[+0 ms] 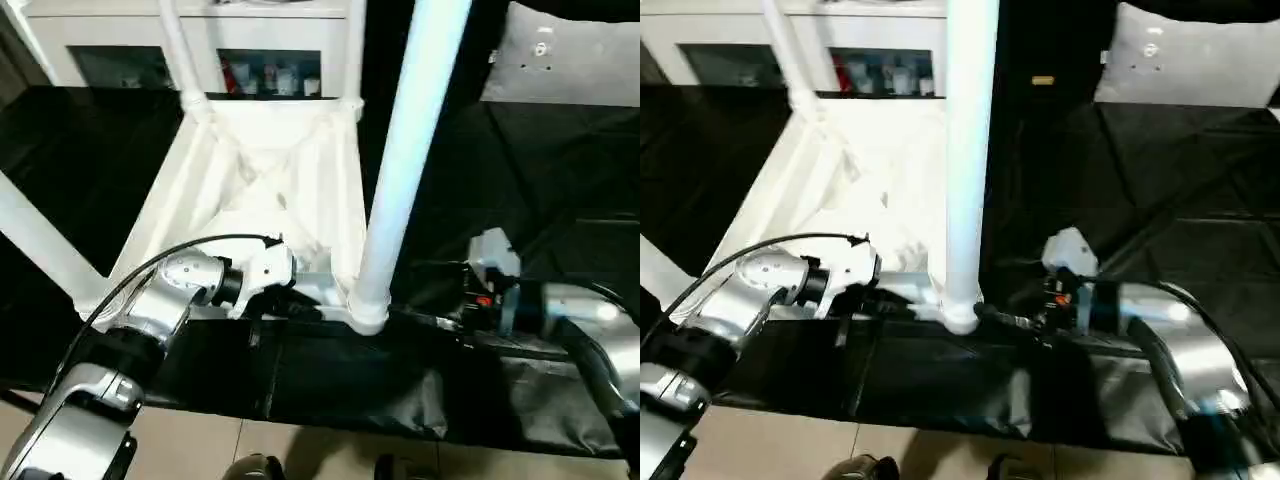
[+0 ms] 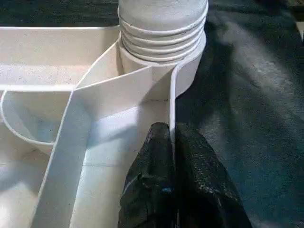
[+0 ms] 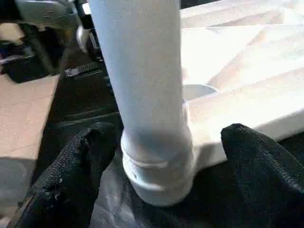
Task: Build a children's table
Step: Rotate leg to tighten
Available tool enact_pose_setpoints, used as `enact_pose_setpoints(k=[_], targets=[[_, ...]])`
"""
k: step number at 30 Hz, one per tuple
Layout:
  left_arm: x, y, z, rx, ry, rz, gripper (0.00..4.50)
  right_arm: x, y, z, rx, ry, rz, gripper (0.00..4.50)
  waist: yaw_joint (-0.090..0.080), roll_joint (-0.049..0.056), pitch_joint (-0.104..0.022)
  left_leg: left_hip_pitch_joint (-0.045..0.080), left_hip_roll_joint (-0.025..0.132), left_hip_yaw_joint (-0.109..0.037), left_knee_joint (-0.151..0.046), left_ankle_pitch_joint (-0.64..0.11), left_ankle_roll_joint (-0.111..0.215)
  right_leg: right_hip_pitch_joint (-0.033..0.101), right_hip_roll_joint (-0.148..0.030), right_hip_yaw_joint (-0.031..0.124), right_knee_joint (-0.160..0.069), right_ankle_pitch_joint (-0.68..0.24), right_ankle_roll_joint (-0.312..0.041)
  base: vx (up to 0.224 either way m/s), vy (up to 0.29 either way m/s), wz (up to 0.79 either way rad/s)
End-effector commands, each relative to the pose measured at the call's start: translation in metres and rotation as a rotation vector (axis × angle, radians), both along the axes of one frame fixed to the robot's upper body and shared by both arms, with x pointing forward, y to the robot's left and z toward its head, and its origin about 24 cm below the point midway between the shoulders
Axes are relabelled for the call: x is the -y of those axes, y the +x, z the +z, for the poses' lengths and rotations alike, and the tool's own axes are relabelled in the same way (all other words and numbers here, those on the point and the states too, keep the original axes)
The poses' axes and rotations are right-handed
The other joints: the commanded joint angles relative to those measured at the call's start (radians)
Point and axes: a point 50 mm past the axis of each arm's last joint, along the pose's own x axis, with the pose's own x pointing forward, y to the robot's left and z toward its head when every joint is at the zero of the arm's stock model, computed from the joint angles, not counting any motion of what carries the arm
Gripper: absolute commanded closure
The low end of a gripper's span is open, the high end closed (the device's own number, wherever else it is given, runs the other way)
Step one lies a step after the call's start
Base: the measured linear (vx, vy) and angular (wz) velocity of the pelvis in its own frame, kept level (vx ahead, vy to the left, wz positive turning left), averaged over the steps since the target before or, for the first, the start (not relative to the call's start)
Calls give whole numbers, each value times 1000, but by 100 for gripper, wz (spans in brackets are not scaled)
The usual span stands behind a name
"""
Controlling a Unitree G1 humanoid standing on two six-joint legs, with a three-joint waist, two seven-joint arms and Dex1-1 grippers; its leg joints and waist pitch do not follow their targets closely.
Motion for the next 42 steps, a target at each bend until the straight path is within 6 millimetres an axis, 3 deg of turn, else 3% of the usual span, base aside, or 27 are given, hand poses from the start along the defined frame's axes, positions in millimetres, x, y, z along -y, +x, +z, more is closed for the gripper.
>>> enact_pose_setpoints(k=[1,3,8,12,20,25,28,31,32,34,36,37,38,39,40,42], targets=[[7,-6,-3,-15,-24,-51,450,-2,0,-1,-12,1,42,82,9,-22,-80,15,56,-20,-64,-186,99,55,-62,42,-55,-279,-245,0,0,0],[7,-7,-5,-15,-17,-64,450,-5,3,-2,-17,10,56,82,17,-19,-83,17,56,-20,-63,-190,94,54,-63,42,-56,-295,-241,0,0,0],[10,-8,-5,-17,-17,-79,450,-12,10,-4,-22,38,69,134,24,-16,-85,19,56,-22,-64,-204,73,55,-63,41,-56,-305,-238,0,0,0],[11,-7,-5,-16,-18,-79,450,-15,11,-7,-27,39,82,167,24,-17,-88,15,55,-22,-62,-180,81,57,-62,42,-50,-261,-247,0,0,0],[12,-6,-5,-17,-24,-71,450,-17,11,-11,-45,55,103,236,24,-18,-88,15,54,-22,-61,-185,83,57,-62,41,-52,-281,-242,0,0,0],[21,-2,1,-35,-94,-14,450,-20,3,-8,-71,120,109,248,23,-18,-84,15,54,-21,-62,-186,86,58,-61,41,-53,-287,-242,0,0,0],[28,1,2,-34,-115,44,450,-24,2,-11,-60,93,46,251,24,-18,-84,15,54,-22,-63,-186,86,56,-61,41,-55,-306,-232,0,0,0],[41,6,3,-34,-149,134,450,-29,6,-18,-44,53,-104,252,16,-19,-76,13,49,-25,-67,-218,62,56,-62,40,-66,-389,-203,0,0,0],[52,8,5,-38,-178,178,450,-33,12,-20,-46,63,-215,253,8,-16,-72,9,45,-29,-71,-239,53,59,-63,37,-71,-443,-180,0,0,0],[66,13,6,-38,-197,257,450,-36,19,-22,-52,59,-340,254,-3,-20,-70,18,40,-27,-69,-267,42,49,-61,36,-85,-520,-154,0,0,0],[78,16,8,-28,-206,305,450,-39,23,-24,-49,39,-427,254,-15,-18,-67,19,37,-31,-70,-277,36,49,-58,32,-93,-578,-121,0,0,0],[78,16,8,-28,-206,305,450,-39,23,-24,-49,39,-427,255,-18,-19,-67,19,35,-31,-70,-282,37,49,-57,31,-97,-589,-113,0,0,0],[98,19,11,-14,-231,377,450,-40,33,-27,-45,3,-604,255,-20,-17,-67,21,33,-31,-70,-286,44,47,-58,31,-101,-600,-100,0,0,0],[98,19,11,-14,-231,377,450,-40,33,-27,-45,3,-604,255,-25,-12,-65,21,33,-29,-69,-286,40,42,-53,32,-102,-599,-99,0,0,0],[105,21,13,-6,-237,404,450,-41,37,-29,-41,-16,-668,255,-27,-15,-69,25,30,-31,-67,-296,37,41,-52,27,-106,-609,-92,0,0,0],[115,23,14,30,-219,446,450,-44,41,-30,-31,-27,-741,255,-33,-12,-70,22,29,-33,-70,-299,37,43,-50,25,-107,-594,-86,0,0,0]])
